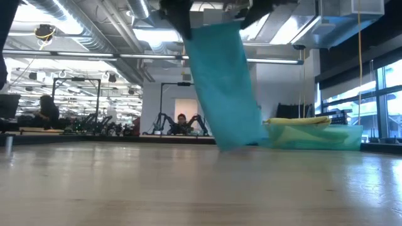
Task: Fold microfiber towels
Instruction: Fold the blue microfiber cloth
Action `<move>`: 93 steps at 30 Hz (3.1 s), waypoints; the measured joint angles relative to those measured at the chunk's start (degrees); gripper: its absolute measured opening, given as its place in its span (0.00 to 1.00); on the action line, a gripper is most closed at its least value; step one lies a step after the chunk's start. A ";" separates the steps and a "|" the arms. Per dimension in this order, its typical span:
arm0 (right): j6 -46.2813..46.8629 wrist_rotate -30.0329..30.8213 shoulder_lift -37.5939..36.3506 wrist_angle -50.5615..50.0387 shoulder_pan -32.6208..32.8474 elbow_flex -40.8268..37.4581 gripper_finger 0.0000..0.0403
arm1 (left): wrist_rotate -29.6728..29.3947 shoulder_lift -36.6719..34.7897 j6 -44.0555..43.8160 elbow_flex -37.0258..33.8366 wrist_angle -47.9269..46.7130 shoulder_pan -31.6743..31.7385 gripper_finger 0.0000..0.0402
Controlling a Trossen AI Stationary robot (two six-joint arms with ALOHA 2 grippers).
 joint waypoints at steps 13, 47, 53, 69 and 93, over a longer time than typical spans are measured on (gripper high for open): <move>6.75 -26.21 1.33 0.11 0.07 -2.25 0.01 | 7.18 -1.61 -4.99 -2.50 -1.56 -2.22 0.00; 27.76 -27.02 2.01 29.21 8.65 -33.54 0.01 | 12.48 -1.22 -12.75 -34.41 32.97 -9.52 0.00; 27.63 -25.88 2.07 25.93 5.13 -33.53 0.01 | 12.86 -1.22 -6.99 -34.41 37.05 -4.40 0.00; 32.11 -25.73 5.33 18.65 3.04 -33.54 0.01 | 18.74 3.04 2.92 -34.28 50.28 0.41 0.00; 39.12 -23.34 4.90 8.02 3.35 -33.57 0.01 | 19.69 10.00 8.43 -34.28 67.93 3.93 0.00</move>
